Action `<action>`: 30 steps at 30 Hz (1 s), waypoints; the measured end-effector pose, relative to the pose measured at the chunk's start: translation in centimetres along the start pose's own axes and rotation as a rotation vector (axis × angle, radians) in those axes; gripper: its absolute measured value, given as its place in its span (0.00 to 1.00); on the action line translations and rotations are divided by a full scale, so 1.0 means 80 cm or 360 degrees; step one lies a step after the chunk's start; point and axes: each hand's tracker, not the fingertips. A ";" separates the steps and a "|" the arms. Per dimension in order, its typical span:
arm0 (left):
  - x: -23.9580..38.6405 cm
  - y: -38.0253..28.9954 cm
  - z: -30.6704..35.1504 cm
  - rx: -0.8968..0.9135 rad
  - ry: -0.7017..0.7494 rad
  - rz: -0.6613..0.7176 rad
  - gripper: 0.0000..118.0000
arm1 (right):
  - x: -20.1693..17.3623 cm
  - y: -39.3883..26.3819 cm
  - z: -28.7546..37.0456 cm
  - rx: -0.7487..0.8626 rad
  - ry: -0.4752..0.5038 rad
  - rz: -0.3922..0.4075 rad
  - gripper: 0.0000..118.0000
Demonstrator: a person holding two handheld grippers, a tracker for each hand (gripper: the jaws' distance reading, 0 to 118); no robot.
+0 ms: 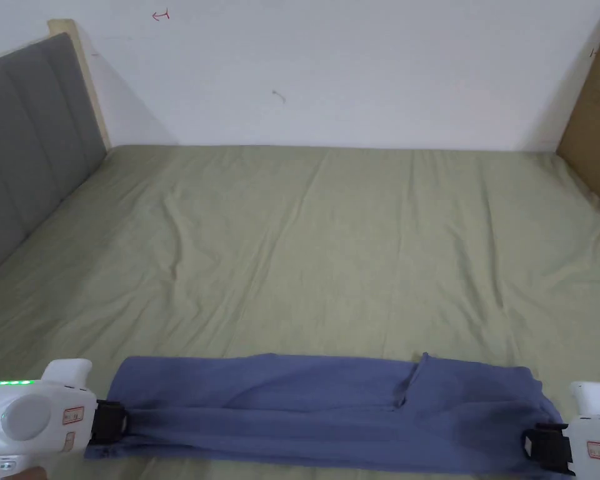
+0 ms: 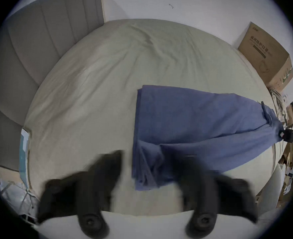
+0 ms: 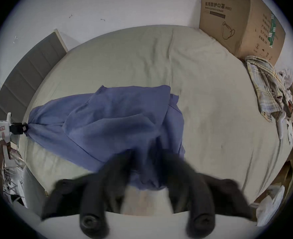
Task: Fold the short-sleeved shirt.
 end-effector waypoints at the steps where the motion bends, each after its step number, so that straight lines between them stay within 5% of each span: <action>1: -0.002 0.001 0.006 0.0018 -0.0001 0.0022 0.90 | -0.003 0.003 0.004 0.0000 -0.0025 0.0001 0.57; 7: -0.007 0.007 0.054 0.0260 -0.0192 0.0237 0.93 | -0.022 0.028 0.047 0.0221 0.0006 -0.0045 0.55; 9: -0.002 0.010 0.070 0.0297 -0.0225 0.0226 0.87 | -0.035 0.037 0.055 0.0296 0.0025 -0.0026 0.54; 10: 0.005 0.008 0.078 0.0305 -0.0227 0.0224 0.75 | -0.043 0.041 0.056 0.0330 0.0036 -0.0004 0.51; 11: 0.009 0.007 0.084 0.0320 -0.0254 0.0226 0.51 | -0.052 0.044 0.056 0.0351 0.0036 0.0030 0.36; 12: 0.013 0.006 0.089 0.0339 -0.0279 0.0228 0.12 | -0.067 0.043 0.056 0.0388 0.0032 0.0100 0.06; 13: 0.016 0.005 0.091 0.0336 -0.0291 0.0230 0.00 | -0.080 0.043 0.054 0.0421 -0.0005 0.0153 0.02; 15: 0.026 -0.002 0.085 0.0293 -0.0283 0.0196 0.00 | -0.107 0.040 0.043 0.0418 -0.0085 0.0196 0.01; 20: 0.026 -0.023 0.078 0.0259 -0.0319 0.0209 0.00 | -0.160 0.028 0.025 0.0411 0.0082 0.0140 0.01; 26: -0.023 -0.038 0.080 0.0319 -0.0477 0.0521 0.03 | -0.214 0.030 0.019 0.0504 0.0100 0.0160 0.01; 30: -0.057 -0.049 0.072 0.0340 -0.0549 0.0706 0.78 | -0.237 0.037 0.016 0.0534 0.0118 0.0162 0.01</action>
